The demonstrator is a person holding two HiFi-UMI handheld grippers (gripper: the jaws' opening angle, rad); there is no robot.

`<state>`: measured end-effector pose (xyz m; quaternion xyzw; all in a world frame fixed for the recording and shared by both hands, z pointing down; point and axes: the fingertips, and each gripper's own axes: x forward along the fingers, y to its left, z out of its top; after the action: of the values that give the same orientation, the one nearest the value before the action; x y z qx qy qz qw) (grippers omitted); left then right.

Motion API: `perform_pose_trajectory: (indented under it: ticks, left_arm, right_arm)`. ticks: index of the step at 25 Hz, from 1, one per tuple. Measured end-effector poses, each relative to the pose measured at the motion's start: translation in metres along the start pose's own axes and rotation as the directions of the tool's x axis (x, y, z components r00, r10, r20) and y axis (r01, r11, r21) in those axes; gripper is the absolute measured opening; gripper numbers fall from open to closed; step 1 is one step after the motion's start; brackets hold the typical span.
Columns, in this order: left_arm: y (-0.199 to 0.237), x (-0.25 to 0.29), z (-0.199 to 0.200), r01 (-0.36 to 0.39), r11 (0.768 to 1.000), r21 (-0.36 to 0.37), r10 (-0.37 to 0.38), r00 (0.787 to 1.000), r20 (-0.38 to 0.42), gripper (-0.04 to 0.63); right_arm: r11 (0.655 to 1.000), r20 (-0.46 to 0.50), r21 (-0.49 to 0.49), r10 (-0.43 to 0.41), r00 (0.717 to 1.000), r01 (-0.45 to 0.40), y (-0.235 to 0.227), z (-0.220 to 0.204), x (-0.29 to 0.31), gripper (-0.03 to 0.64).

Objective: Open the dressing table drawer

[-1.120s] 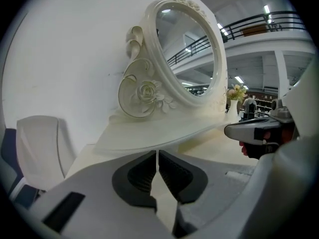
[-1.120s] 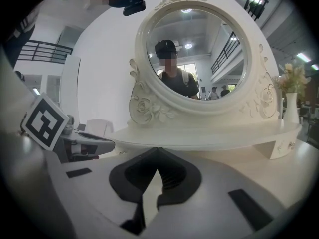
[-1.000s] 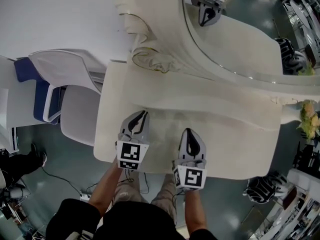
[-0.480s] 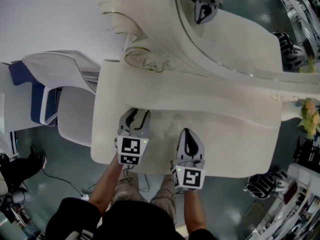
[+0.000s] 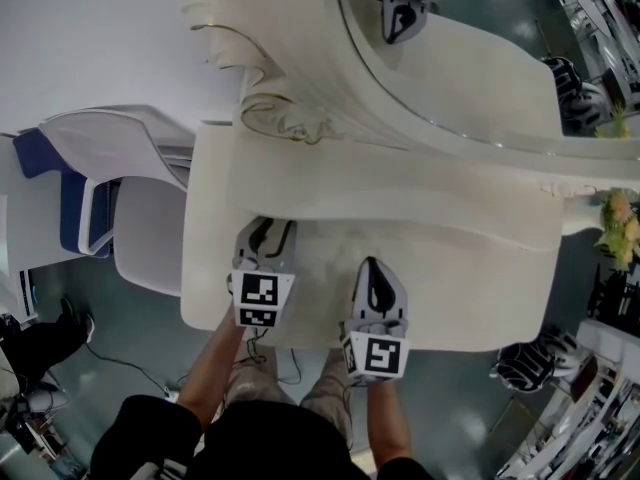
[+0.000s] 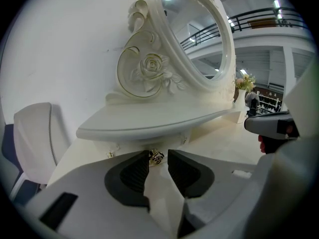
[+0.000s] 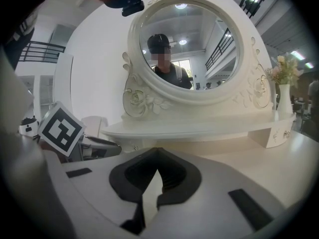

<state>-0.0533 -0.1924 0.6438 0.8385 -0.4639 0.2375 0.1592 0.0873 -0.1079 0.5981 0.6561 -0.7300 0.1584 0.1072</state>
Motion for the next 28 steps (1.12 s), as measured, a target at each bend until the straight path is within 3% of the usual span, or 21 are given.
perform_pose_trajectory:
  ticks: [5, 28]
  left_arm:
    - [0.003, 0.0, 0.0, -0.015, 1.0, 0.011, 0.015, 1.0, -0.003, 0.091]
    - [-0.005, -0.015, -0.01, -0.037, 0.999, 0.006, 0.037, 0.999, -0.006, 0.087]
  right_arm:
    - [1.0, 0.005, -0.001, -0.007, 1.0, 0.007, -0.001, 0.001, -0.001, -0.002]
    - [1.0, 0.0, -0.014, 0.021, 1.0, -0.021, 0.002, -0.002, -0.01, -0.002]
